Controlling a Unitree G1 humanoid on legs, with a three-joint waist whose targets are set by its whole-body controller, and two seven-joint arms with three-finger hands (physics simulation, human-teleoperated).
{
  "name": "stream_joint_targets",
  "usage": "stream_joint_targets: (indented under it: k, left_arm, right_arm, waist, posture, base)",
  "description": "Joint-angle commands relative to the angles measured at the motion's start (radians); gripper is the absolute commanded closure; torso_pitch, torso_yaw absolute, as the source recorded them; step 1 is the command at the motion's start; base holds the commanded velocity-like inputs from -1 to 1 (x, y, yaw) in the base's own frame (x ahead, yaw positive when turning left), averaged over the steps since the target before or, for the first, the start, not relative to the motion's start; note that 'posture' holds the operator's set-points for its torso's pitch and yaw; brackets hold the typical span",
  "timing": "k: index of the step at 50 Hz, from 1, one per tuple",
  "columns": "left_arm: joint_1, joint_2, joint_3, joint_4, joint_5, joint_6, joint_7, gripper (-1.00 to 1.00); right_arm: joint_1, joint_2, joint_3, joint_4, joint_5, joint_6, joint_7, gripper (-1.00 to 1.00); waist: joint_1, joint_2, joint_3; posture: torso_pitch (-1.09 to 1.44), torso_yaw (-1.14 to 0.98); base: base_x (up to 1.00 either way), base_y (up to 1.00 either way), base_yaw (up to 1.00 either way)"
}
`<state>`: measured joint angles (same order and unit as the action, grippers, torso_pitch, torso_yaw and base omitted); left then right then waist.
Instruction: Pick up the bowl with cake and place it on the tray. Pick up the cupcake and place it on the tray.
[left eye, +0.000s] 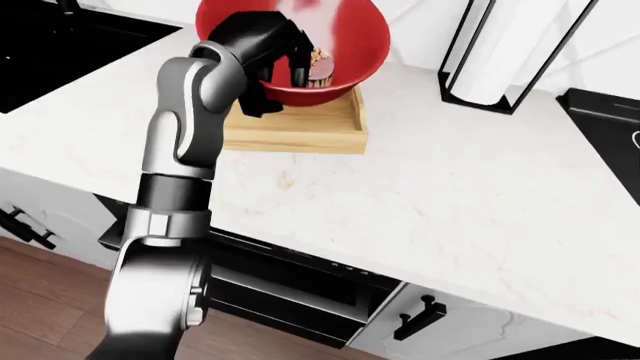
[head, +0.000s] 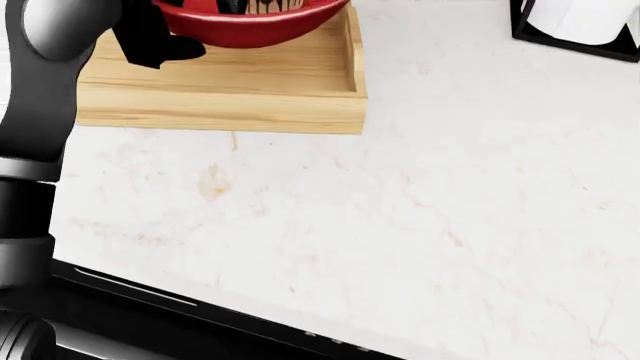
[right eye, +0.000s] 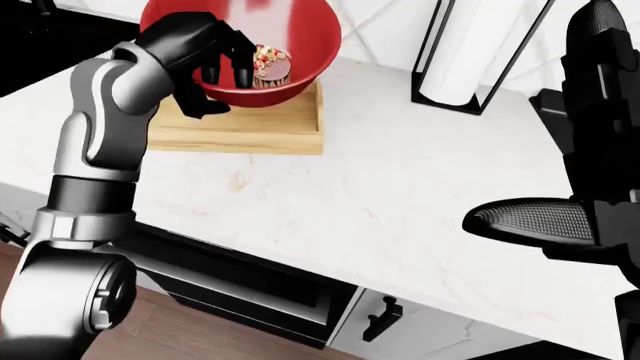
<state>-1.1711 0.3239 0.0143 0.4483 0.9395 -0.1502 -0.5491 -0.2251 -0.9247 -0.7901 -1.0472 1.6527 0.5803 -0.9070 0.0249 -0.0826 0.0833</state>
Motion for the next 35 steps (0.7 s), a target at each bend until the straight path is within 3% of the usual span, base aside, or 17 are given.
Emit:
stream_joint_targets:
  k: [1,25,35]
  left_arm:
    - [-0.053,0.010,0.023,-0.042,-0.008,-0.030,0.072,1.00]
    - [-0.098,0.012,0.011,0.287,0.017,-0.101,0.254,1.00]
    - [-0.108,0.004,0.004,0.316,0.006,-0.102,0.249,1.00]
  right_arm:
    - [-0.008,-0.012,-0.021,0.000,-0.018,-0.017,0.006,-1.00]
    - [-0.008,0.019,0.035,0.000,-0.078,-0.017,0.029,-1.00]
    - [-0.008,0.019,0.037,0.000,-0.079,-0.018,0.026,-1.00]
  waist:
    - [-0.001,0.001,-0.032]
    - [-0.004,0.002,-0.036]
    - [-0.003,0.001,-0.039]
  posture:
    - [0.00,0.00]
    - [0.00,0.00]
    - [0.00,0.00]
  base:
    - [0.00,0.00,0.00]
    - [0.00,0.00,0.00]
    - [0.00,0.00,0.00]
